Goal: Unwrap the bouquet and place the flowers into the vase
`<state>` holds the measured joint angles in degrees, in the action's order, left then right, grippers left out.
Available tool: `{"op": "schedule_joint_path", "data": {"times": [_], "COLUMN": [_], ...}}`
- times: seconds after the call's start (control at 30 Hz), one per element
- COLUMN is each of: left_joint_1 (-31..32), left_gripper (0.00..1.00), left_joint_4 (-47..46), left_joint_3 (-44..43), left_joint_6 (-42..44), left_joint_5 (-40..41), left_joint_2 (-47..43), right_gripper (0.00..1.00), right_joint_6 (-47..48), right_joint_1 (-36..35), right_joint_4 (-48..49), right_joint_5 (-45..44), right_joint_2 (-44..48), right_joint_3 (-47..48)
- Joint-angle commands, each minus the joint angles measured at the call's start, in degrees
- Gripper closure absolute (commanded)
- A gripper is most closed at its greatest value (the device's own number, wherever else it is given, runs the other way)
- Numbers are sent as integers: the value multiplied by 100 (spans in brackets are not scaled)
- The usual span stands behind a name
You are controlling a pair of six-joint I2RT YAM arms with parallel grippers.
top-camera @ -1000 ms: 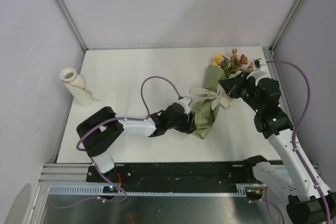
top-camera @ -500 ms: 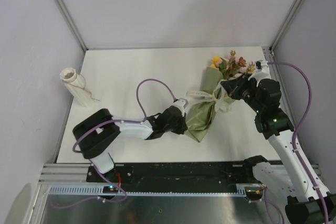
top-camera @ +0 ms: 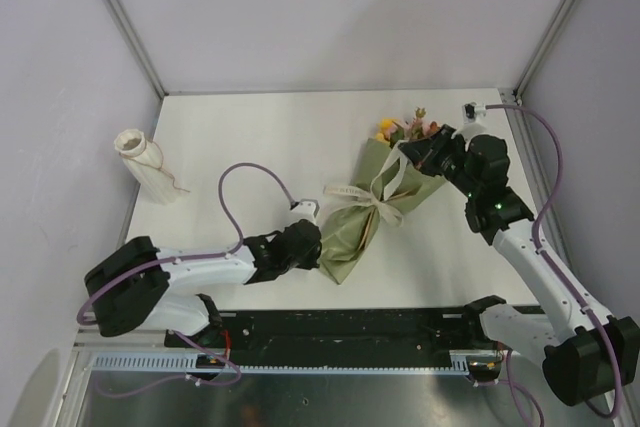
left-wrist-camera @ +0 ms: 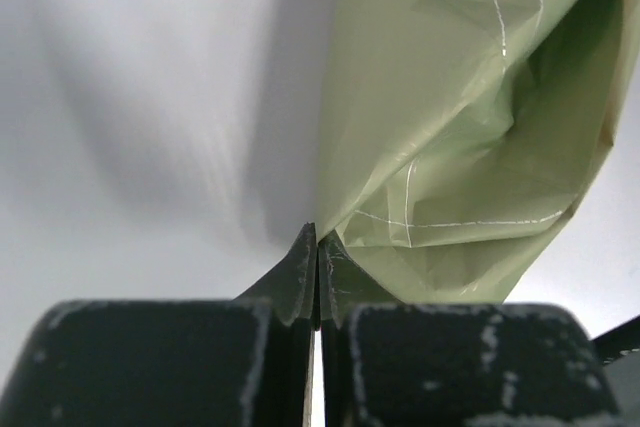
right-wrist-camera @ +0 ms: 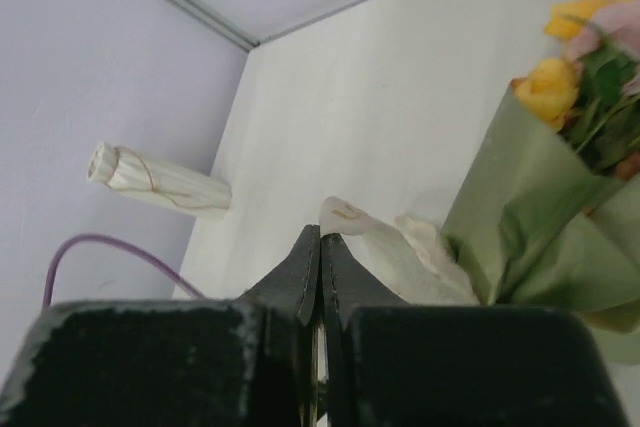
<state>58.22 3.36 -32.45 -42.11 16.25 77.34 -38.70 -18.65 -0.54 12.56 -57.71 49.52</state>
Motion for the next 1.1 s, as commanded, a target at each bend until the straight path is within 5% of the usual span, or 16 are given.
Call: {"op": "schedule_joint_path", "data": {"times": [0.0, 0.17, 0.43, 1.07], "left_joint_1": [42, 41, 41, 41], "left_gripper": [100, 100, 100, 100], "left_joint_4": [235, 388, 520, 631], "left_joint_3": [351, 469, 536, 548], "left_joint_6": [-440, -498, -603, -882], "left_joint_5": [652, 822, 1075, 1177], "left_joint_2": [-425, -537, -563, -648], "right_gripper": [100, 100, 100, 100], "right_joint_6": [-237, -68, 127, 940], "right_joint_1": [170, 717, 1616, 1966], "right_joint_4": [603, -221, -408, -2310], "right_joint_5": [-456, -1161, -798, -1206], "right_joint_2": [44, 102, 253, 94], "right_joint_3": [458, 1195, 1793, 3705]}}
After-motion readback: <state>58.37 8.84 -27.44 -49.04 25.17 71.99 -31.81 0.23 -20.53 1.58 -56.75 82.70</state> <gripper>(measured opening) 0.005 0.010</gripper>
